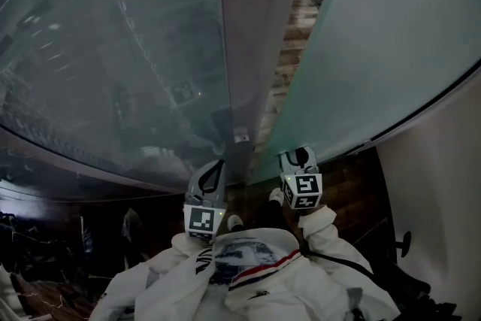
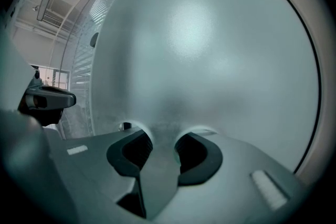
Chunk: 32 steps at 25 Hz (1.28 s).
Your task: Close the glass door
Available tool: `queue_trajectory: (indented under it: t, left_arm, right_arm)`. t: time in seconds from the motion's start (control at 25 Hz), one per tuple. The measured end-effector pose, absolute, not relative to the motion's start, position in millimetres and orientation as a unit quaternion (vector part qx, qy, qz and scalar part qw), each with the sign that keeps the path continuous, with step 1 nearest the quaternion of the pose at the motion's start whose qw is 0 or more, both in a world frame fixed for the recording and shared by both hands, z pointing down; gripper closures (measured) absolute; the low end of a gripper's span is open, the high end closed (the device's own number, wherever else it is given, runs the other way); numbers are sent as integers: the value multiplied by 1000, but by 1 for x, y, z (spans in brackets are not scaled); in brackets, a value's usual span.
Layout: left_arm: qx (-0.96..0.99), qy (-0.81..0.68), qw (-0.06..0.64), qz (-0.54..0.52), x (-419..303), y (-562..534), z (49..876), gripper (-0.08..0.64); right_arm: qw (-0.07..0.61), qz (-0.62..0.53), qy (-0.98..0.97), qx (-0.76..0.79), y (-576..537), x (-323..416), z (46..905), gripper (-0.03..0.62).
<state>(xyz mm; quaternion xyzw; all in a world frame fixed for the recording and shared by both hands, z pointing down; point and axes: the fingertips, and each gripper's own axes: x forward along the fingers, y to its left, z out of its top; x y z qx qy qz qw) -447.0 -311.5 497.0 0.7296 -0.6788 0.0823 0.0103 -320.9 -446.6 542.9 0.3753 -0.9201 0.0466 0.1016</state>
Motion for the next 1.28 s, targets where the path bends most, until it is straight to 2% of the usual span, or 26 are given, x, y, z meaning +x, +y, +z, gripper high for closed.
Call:
queue_trajectory:
  t: [0.2,1.28]
  left_arm:
    - [727,-682,-7,78,-448,-317,503,565]
    - [724,-686,1,75,-456,-320,505,565]
  right_arm:
    - [100,45,-921,374,-451,-323,542,462]
    - [95,36,-921,377,-482,-352,536,462]
